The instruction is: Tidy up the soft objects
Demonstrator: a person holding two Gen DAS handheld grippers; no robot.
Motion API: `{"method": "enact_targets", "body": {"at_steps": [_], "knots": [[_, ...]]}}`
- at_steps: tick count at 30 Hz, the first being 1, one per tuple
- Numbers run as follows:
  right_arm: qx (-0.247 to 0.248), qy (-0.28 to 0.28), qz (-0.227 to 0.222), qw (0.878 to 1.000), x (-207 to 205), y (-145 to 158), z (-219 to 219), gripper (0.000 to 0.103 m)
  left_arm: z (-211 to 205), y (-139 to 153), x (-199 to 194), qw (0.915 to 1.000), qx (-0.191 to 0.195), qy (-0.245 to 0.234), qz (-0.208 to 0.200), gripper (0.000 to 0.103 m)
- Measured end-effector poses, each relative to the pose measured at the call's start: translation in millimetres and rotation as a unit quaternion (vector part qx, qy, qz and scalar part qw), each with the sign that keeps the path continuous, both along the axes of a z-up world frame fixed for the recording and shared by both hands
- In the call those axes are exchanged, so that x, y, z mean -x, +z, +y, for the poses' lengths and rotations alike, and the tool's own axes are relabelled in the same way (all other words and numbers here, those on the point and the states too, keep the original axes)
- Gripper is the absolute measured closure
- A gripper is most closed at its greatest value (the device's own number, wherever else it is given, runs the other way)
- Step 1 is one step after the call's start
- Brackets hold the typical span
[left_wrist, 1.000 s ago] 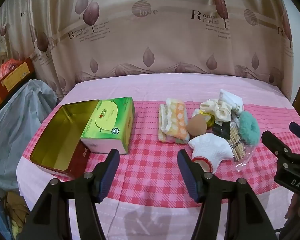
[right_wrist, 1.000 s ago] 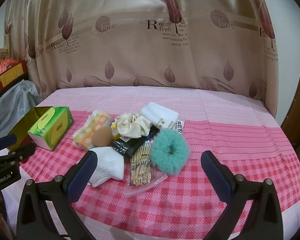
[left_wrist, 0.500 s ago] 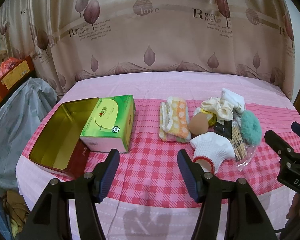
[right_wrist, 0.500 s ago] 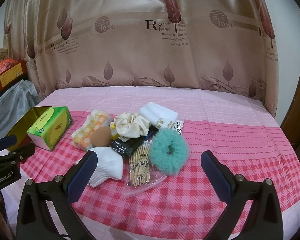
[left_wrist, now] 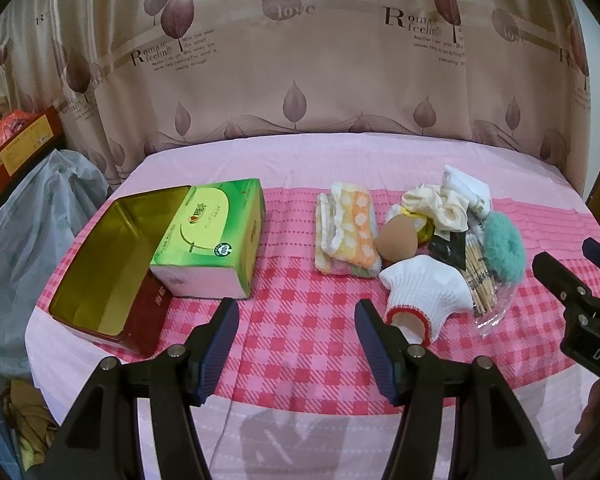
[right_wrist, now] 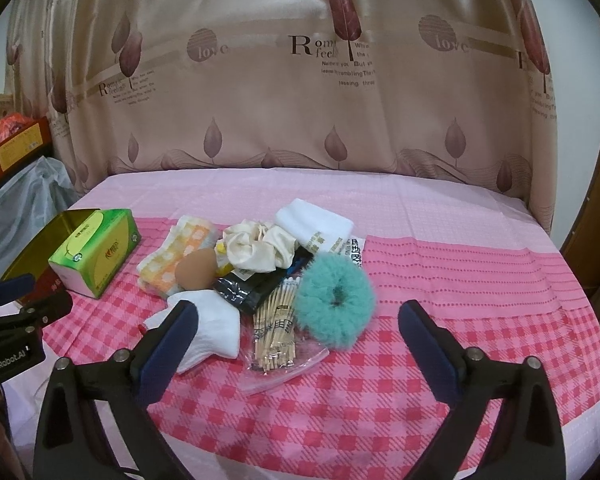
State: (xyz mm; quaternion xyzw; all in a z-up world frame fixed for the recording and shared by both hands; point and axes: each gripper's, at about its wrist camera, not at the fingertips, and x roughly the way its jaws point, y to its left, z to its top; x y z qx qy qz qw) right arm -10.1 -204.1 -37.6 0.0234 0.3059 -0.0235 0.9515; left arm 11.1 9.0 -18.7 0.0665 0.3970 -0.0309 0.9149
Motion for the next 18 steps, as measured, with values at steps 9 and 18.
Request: {"method": "enact_targets", "body": {"at_steps": [9,18], "knots": [[0.001,-0.004,0.010,1.000,-5,-5,-3,0.013,4,-9,-5,0.9999,0.004,0.001,0.010,0.041],[0.001,-0.014,0.024,1.000,-11,-14,-15,0.016,10,-23,-12,0.9997,0.006,-0.004,0.025,0.041]]}}
